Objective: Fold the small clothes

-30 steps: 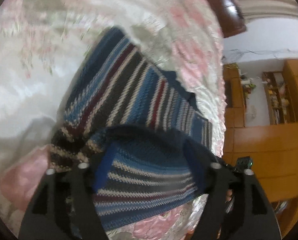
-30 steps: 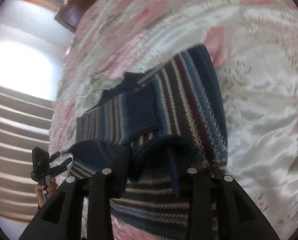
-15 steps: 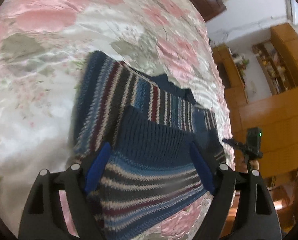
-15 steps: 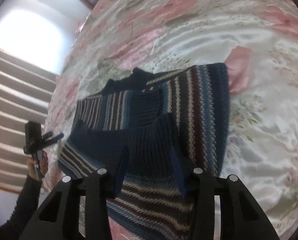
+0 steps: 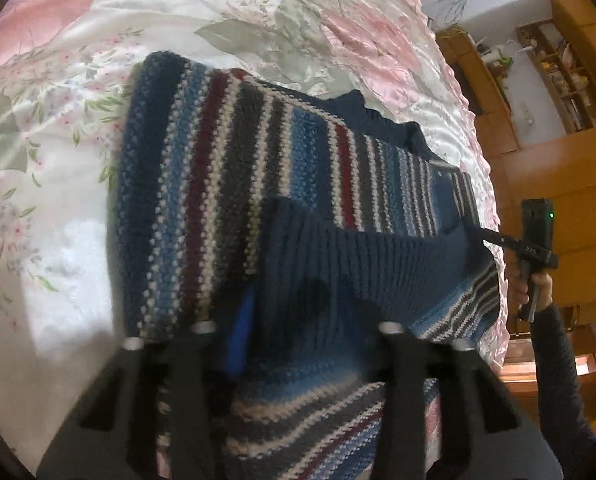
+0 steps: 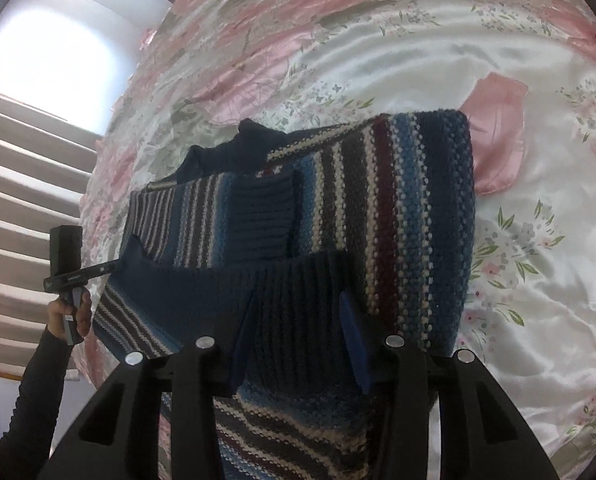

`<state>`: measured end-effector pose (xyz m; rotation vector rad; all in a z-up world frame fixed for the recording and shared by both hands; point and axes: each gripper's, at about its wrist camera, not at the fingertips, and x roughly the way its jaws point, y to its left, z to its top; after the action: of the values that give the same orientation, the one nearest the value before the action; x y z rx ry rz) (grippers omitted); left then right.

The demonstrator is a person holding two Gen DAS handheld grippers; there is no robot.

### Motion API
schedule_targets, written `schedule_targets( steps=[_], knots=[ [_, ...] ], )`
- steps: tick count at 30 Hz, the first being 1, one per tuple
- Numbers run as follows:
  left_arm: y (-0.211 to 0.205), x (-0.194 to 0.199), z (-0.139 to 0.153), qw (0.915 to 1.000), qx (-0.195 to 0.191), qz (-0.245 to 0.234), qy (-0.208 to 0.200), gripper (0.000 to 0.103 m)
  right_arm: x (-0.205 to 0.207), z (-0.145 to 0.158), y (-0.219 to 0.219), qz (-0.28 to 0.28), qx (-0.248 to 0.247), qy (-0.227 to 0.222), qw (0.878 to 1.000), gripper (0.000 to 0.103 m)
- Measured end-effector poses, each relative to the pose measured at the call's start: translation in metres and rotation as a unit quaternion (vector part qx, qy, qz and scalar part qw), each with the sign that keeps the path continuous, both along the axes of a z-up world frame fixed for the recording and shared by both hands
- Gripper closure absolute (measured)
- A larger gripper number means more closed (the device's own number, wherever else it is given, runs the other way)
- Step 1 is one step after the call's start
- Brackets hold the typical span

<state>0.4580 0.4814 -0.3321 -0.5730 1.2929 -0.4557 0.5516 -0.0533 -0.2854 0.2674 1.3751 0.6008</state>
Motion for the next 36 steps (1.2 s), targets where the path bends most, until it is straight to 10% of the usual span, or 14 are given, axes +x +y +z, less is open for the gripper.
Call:
schedule_targets(
  steps=[12,20,25,28,36],
  knots=[
    [0.007,-0.014,0.019,0.9984,-0.002,0.018,-0.054,0.094,-0.009,0.007,-0.009,0.011,0.015,-0.03,0.999,0.099],
    [0.005,-0.01,0.01,0.9991,0.008,0.014,-0.038,0.093,-0.006,0.0,-0.008,0.001,0.006,-0.023,1.0,0.087],
    [0.004,-0.005,-0.001,0.9998,0.001,0.014,-0.015,0.075,-0.003,-0.006,-0.001,0.007,0.013,-0.004,1.0,0.081],
    [0.003,-0.008,0.005,0.9996,-0.004,0.01,-0.025,0.094,-0.007,0.002,0.003,0.022,0.024,-0.018,0.999,0.103],
    [0.0,-0.015,0.028,0.999,0.004,-0.002,-0.046,0.095,-0.011,0.025,-0.004,0.006,0.001,-0.071,0.997,0.092]
  ],
)
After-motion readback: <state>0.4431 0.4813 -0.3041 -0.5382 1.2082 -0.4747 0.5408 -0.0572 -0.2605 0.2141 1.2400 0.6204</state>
